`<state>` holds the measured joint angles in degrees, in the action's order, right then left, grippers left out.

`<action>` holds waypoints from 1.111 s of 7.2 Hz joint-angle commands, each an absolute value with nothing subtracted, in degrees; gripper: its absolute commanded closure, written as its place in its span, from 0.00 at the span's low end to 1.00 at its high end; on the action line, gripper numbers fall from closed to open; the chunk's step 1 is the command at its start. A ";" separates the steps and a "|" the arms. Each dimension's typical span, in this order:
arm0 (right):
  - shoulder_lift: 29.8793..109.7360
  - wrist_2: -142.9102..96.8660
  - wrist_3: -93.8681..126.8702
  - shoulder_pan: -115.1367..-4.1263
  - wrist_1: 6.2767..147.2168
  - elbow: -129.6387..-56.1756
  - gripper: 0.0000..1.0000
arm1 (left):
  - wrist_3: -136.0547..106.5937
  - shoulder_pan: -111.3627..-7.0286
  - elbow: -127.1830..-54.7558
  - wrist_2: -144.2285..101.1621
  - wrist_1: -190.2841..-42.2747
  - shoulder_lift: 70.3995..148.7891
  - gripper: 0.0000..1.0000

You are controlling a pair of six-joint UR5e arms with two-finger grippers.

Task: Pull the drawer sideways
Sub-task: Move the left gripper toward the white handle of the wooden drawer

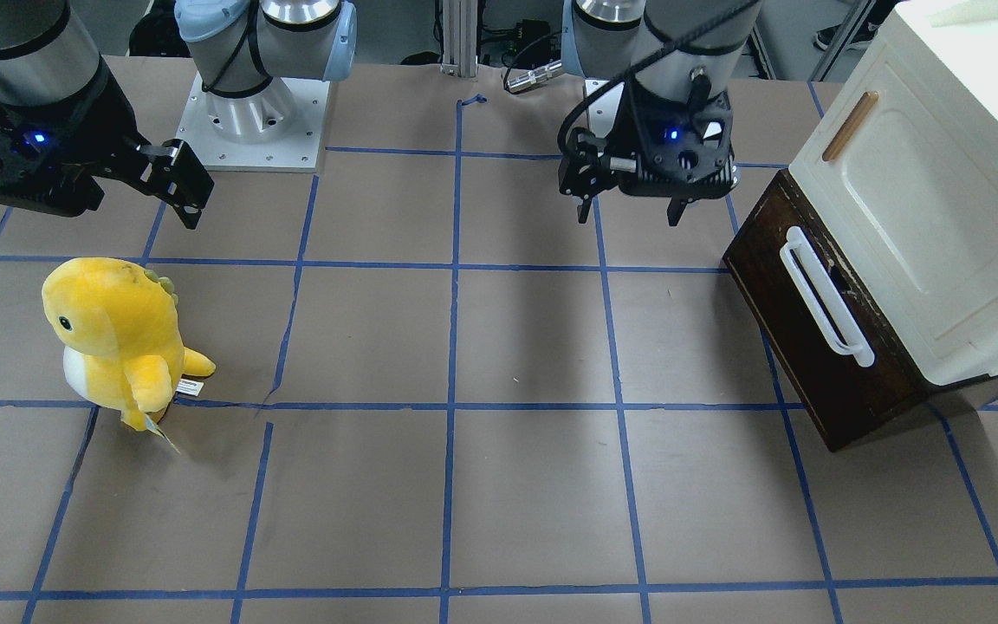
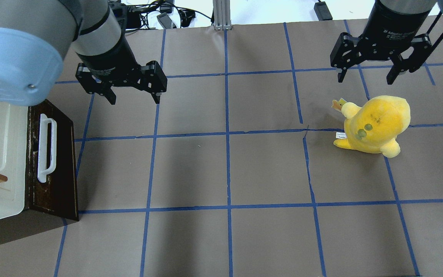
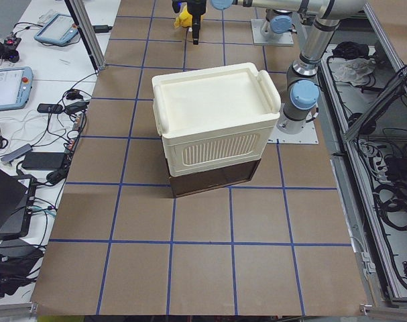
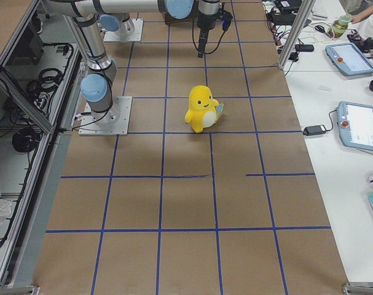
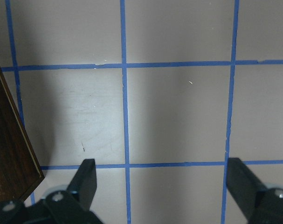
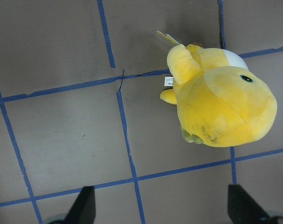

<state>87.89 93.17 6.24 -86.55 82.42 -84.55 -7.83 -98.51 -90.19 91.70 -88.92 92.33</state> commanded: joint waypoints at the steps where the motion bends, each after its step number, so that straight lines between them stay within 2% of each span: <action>1: 87.89 93.16 6.24 -86.57 82.35 -84.55 0.00 | -9.92 -99.14 -94.20 96.65 -86.58 97.01 0.00; 3: 87.89 93.16 6.24 -86.57 82.44 -84.55 0.00 | -16.22 -102.29 -97.80 107.34 -86.75 100.18 0.00; 6: 87.89 93.16 6.24 -86.57 82.44 -84.55 0.00 | -17.05 -103.36 -107.90 132.28 -87.36 103.44 0.00; 8: 87.89 93.16 6.24 -86.57 82.44 -84.55 0.00 | -18.62 -103.01 -108.63 144.53 -88.15 107.21 0.00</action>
<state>87.89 93.16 6.24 -86.57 82.44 -84.55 -17.64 -103.17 -107.76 137.12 -87.69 105.05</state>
